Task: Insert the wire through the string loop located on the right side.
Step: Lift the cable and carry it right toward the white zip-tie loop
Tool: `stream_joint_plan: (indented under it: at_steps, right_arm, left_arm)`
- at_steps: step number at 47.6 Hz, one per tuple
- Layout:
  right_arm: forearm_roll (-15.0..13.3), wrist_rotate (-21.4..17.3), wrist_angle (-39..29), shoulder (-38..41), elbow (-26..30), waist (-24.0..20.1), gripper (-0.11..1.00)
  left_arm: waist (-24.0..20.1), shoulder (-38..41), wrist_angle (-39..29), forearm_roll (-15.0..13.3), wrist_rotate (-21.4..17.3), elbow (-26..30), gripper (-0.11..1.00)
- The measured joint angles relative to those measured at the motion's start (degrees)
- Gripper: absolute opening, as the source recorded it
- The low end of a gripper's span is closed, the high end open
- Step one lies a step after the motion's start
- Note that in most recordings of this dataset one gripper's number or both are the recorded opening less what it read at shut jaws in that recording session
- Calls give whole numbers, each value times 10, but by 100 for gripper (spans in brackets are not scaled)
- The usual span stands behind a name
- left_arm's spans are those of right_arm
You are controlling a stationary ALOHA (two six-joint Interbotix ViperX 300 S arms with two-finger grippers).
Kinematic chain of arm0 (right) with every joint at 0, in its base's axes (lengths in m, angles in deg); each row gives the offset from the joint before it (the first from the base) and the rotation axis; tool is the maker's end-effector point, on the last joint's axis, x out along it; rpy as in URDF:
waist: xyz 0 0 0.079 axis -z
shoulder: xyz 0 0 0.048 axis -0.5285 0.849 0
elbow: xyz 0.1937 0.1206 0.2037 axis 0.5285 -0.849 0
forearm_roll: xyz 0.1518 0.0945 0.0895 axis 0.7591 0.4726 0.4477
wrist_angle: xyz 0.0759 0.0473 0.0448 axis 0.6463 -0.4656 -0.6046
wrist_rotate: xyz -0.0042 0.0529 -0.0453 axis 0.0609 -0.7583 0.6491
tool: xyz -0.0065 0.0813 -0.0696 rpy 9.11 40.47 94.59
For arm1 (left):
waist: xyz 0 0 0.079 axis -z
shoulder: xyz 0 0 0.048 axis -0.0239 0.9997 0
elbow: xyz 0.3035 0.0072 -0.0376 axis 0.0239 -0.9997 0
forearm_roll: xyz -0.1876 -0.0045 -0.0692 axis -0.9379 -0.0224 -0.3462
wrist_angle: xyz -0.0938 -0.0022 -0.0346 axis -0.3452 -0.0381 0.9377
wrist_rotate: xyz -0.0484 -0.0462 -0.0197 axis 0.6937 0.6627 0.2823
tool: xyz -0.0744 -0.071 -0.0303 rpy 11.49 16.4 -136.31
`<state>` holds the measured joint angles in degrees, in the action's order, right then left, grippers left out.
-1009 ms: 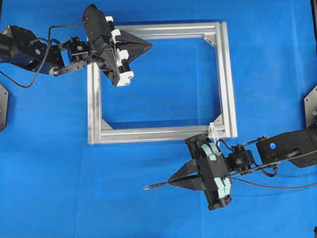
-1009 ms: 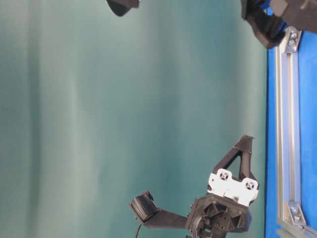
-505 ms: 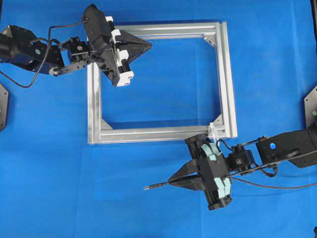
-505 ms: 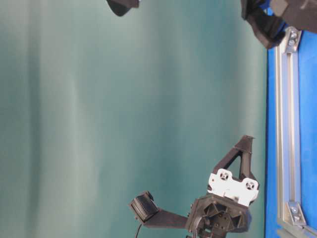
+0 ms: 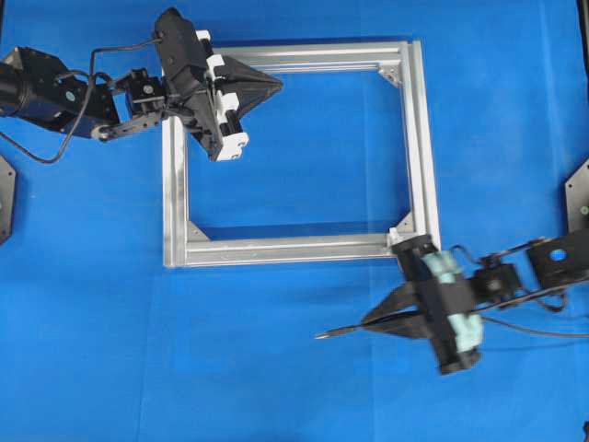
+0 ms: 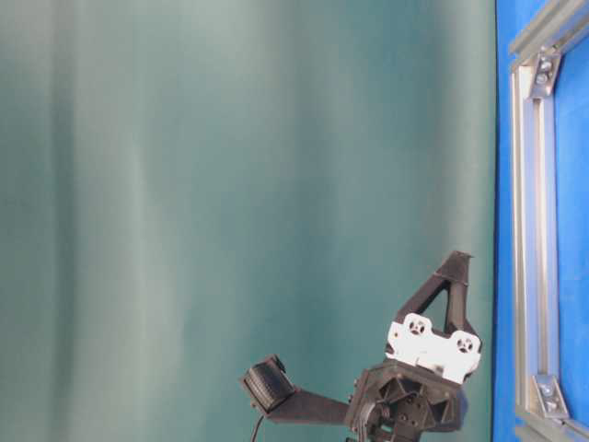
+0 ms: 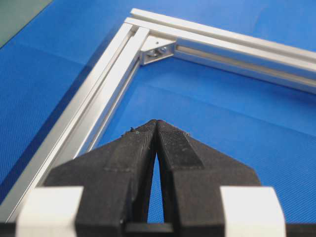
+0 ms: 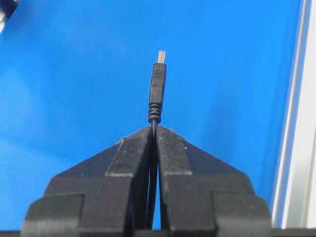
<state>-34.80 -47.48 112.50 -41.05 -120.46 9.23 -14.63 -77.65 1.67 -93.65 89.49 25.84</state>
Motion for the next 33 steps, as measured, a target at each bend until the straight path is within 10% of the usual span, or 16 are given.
stream_joint_plan:
  at_steps: [33]
  right_arm:
    - [7, -15, -120, -297, -200, -3, -3]
  left_arm:
    - [0, 0, 0, 1, -3, -1, 0]
